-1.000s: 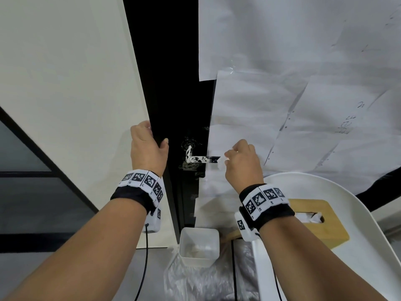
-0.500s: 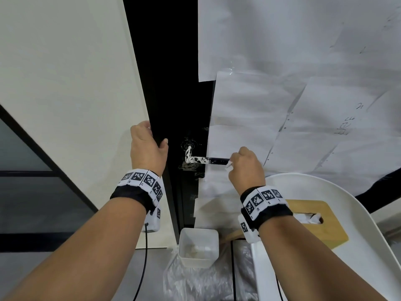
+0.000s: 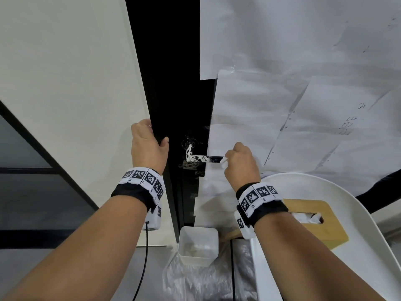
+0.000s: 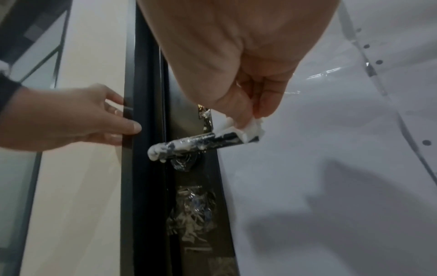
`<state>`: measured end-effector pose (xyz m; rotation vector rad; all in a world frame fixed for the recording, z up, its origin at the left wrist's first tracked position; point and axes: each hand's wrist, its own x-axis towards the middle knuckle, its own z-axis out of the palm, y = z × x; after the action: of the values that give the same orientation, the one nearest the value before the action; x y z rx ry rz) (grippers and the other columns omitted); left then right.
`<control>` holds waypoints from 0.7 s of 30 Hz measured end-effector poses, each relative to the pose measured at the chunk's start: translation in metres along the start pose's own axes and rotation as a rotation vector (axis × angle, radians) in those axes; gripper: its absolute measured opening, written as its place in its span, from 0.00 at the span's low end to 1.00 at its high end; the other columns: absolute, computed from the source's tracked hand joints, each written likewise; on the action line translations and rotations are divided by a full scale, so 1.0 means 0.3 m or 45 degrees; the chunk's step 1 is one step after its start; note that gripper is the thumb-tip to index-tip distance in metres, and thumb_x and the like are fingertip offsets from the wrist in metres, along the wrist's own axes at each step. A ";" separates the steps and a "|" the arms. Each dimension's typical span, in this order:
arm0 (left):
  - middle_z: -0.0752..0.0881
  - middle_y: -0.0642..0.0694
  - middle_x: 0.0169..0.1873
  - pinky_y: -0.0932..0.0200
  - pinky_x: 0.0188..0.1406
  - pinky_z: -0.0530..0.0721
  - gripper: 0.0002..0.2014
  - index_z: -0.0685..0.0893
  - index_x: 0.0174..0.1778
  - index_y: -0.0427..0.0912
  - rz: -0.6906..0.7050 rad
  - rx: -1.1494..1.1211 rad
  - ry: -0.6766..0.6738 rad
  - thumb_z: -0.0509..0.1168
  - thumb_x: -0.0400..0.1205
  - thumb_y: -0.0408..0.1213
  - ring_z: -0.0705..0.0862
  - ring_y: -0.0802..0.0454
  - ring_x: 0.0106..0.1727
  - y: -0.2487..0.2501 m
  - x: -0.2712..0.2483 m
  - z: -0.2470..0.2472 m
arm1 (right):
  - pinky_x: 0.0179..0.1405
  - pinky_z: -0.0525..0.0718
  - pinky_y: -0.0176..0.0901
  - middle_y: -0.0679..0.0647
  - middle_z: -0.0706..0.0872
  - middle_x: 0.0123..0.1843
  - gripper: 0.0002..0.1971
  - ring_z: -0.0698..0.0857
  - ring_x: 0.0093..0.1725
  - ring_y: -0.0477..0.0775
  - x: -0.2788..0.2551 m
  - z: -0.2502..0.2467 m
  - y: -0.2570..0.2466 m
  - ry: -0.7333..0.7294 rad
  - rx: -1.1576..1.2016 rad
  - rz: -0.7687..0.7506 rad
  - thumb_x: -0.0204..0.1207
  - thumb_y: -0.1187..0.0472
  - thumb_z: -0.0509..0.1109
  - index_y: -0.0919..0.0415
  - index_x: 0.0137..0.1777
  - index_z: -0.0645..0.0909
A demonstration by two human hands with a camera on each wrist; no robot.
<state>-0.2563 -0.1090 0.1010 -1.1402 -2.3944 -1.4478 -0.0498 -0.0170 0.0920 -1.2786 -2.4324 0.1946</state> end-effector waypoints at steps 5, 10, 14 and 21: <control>0.75 0.43 0.57 0.47 0.43 0.86 0.26 0.67 0.65 0.45 -0.009 0.013 -0.005 0.72 0.76 0.35 0.84 0.46 0.46 0.006 -0.001 -0.005 | 0.38 0.79 0.50 0.62 0.76 0.50 0.16 0.75 0.50 0.62 0.002 -0.001 -0.034 -0.029 0.019 -0.033 0.65 0.81 0.61 0.70 0.48 0.83; 0.75 0.43 0.57 0.47 0.44 0.86 0.26 0.67 0.65 0.45 -0.010 0.005 -0.008 0.72 0.76 0.34 0.84 0.46 0.47 0.009 0.000 -0.003 | 0.41 0.74 0.46 0.62 0.75 0.52 0.17 0.74 0.52 0.61 -0.003 0.010 -0.051 -0.064 0.013 -0.035 0.65 0.81 0.60 0.70 0.50 0.82; 0.75 0.43 0.57 0.47 0.45 0.86 0.26 0.67 0.65 0.45 -0.012 0.013 -0.006 0.72 0.76 0.34 0.84 0.46 0.47 0.008 -0.001 -0.002 | 0.41 0.78 0.48 0.62 0.76 0.51 0.19 0.76 0.52 0.62 -0.014 0.032 -0.071 -0.089 0.038 -0.144 0.64 0.81 0.60 0.70 0.53 0.83; 0.73 0.44 0.57 0.51 0.43 0.85 0.25 0.68 0.66 0.43 -0.010 0.025 -0.013 0.72 0.76 0.34 0.83 0.47 0.46 0.006 0.001 -0.003 | 0.41 0.82 0.47 0.62 0.81 0.47 0.17 0.82 0.47 0.63 0.023 0.007 -0.018 0.020 0.204 -0.050 0.67 0.80 0.64 0.67 0.51 0.88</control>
<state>-0.2556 -0.1091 0.1028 -1.1375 -2.4171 -1.4216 -0.0582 -0.0144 0.0936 -1.1574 -2.3738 0.3593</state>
